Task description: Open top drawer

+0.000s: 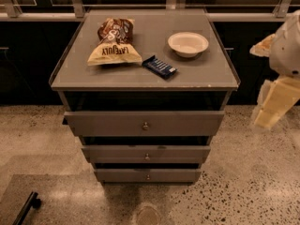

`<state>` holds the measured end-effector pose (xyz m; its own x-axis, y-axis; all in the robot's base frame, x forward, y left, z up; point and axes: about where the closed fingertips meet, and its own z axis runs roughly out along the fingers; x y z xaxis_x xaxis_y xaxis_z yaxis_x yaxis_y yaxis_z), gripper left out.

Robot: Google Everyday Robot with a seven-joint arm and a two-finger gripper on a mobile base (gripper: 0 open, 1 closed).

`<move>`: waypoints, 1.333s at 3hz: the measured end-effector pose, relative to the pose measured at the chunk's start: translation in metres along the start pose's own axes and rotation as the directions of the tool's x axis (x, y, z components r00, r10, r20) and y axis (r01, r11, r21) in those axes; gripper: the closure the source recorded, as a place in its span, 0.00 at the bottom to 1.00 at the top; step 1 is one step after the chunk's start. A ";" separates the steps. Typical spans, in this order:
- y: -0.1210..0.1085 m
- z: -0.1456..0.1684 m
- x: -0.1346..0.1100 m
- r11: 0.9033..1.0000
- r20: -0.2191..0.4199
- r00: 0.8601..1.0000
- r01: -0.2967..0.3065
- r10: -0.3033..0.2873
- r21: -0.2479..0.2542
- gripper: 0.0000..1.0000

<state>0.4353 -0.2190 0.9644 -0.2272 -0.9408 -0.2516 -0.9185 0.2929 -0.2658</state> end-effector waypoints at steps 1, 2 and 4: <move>0.034 0.051 0.027 0.996 0.124 0.989 -0.081 0.085 -0.037 0.00; 0.054 0.115 0.040 0.981 0.251 0.949 -0.173 0.190 -0.089 0.00; 0.027 0.175 0.040 0.965 0.341 0.904 -0.257 0.256 -0.043 0.19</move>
Offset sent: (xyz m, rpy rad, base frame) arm 0.0194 -0.0084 -0.2023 0.5337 -0.1203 -0.1919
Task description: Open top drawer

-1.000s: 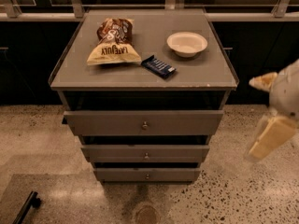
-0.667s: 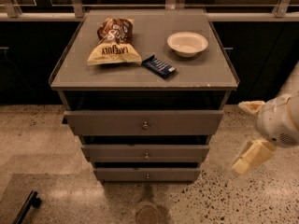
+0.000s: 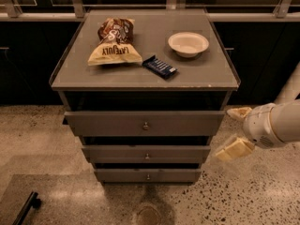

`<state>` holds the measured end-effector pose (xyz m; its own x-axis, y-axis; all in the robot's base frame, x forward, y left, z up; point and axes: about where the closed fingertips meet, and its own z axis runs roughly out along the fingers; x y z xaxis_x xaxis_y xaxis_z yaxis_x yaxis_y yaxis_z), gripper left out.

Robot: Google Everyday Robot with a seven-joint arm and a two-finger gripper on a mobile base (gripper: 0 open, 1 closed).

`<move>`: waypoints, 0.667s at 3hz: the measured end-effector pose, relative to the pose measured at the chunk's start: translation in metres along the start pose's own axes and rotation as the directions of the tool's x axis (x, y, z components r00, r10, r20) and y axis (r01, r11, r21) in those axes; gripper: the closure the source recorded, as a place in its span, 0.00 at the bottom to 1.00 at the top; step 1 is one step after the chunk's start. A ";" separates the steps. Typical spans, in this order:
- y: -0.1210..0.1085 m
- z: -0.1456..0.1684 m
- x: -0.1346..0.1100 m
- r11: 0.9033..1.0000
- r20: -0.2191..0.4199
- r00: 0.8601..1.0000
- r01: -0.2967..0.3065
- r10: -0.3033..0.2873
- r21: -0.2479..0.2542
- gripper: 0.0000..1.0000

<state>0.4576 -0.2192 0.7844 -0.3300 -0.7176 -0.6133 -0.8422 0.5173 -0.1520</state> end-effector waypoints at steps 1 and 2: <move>0.000 0.000 0.000 1.000 0.000 1.000 0.000 0.000 -0.001 0.42; 0.000 0.000 0.000 1.000 0.000 1.000 0.000 0.000 -0.001 0.66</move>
Offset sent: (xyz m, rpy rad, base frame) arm -0.0002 0.0001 0.0000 0.0000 0.0005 0.0005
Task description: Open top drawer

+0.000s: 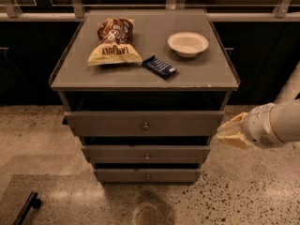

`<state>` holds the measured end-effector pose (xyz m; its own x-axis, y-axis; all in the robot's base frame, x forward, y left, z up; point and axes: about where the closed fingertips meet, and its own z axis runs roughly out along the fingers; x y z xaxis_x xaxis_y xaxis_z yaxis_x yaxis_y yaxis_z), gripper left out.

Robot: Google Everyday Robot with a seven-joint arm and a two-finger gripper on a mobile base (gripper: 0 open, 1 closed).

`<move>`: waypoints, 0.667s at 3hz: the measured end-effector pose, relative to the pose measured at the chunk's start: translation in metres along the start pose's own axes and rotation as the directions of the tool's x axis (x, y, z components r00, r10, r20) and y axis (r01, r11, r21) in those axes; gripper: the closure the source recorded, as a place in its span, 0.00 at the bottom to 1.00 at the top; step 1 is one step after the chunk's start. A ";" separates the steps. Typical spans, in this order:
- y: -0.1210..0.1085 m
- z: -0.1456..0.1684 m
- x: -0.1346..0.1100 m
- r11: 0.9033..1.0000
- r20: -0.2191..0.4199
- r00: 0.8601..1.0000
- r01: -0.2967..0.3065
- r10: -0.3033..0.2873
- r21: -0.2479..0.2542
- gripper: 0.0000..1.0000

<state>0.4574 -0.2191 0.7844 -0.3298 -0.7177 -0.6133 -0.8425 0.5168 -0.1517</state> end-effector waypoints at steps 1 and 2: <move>-0.005 0.008 0.000 1.000 0.062 0.998 -0.002 0.000 0.030 0.89; -0.014 0.032 0.003 0.996 0.166 0.986 -0.036 0.022 0.080 1.00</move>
Offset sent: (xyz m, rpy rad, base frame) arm 0.0548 0.0015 -0.0466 0.2319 -0.2587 -0.1263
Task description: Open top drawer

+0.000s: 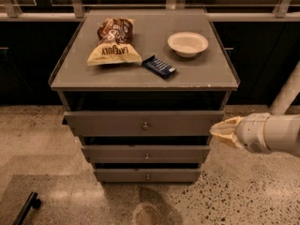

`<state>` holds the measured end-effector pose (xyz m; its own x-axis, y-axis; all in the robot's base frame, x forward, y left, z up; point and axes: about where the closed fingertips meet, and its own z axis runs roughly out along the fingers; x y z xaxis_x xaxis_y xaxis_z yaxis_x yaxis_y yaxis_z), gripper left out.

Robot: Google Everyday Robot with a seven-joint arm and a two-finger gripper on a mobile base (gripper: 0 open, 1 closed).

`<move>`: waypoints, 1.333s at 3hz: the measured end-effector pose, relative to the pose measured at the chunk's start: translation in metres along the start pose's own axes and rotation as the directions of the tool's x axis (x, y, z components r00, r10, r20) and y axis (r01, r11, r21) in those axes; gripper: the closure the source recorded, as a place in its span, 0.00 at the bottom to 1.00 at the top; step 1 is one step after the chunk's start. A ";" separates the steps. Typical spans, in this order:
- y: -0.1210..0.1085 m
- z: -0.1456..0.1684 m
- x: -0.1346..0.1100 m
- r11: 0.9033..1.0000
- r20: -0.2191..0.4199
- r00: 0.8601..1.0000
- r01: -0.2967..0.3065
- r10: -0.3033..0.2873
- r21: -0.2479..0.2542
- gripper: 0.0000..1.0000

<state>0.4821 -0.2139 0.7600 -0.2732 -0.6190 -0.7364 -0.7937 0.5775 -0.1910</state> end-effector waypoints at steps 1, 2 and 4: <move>-0.021 0.028 0.002 0.998 0.072 0.997 -0.021 0.017 0.053 1.00; -0.042 0.053 0.002 0.996 0.109 0.994 -0.034 0.025 0.084 1.00; -0.089 0.106 -0.001 0.987 0.137 0.989 -0.074 0.054 0.143 1.00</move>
Offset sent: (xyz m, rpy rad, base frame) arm 0.0997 0.0025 -0.0426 0.1102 -0.1439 -0.0955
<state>0.6112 -0.2081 0.7089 -0.2387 -0.5080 -0.8276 -0.6857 0.6917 -0.2268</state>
